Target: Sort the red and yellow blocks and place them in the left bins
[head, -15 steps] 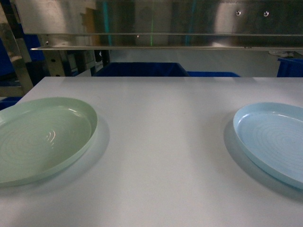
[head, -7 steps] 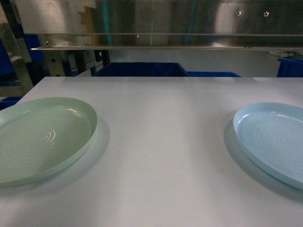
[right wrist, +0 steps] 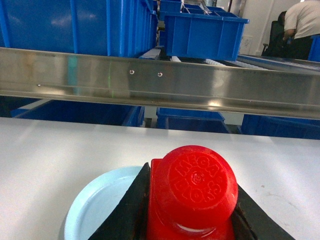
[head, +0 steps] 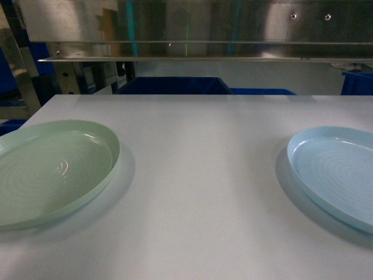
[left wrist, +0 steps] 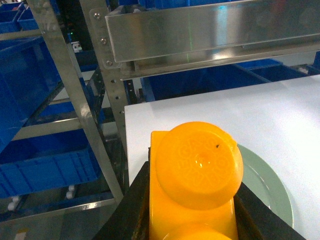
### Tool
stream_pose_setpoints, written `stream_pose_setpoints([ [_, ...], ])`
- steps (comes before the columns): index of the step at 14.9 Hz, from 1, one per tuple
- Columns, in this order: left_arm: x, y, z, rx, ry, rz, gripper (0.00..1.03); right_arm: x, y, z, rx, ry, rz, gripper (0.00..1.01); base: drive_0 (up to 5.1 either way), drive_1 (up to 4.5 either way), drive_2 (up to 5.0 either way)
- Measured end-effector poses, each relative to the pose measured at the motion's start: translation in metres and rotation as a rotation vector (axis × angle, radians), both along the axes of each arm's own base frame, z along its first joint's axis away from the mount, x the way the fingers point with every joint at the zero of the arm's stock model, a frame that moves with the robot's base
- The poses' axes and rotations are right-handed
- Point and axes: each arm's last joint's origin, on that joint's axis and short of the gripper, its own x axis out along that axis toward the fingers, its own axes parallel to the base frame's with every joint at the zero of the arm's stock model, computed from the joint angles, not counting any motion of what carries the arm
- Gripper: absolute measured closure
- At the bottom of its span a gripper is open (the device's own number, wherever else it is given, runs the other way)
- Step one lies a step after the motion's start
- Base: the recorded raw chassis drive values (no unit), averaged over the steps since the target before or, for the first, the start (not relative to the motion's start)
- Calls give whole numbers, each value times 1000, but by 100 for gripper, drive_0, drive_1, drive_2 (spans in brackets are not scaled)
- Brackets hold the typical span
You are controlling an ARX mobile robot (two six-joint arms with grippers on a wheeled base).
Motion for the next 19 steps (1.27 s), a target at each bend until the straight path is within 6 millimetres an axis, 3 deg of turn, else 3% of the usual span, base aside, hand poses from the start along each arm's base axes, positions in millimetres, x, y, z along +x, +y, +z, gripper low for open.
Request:
stream_pose_setpoints([
  [4, 0, 0, 0, 0, 0, 3, 76, 0, 0, 0, 0, 0, 0, 74, 0, 0, 0],
  [19, 0, 1, 1, 0, -2, 0, 76, 0, -1, 0, 0, 2, -7, 74, -492, 249, 249],
])
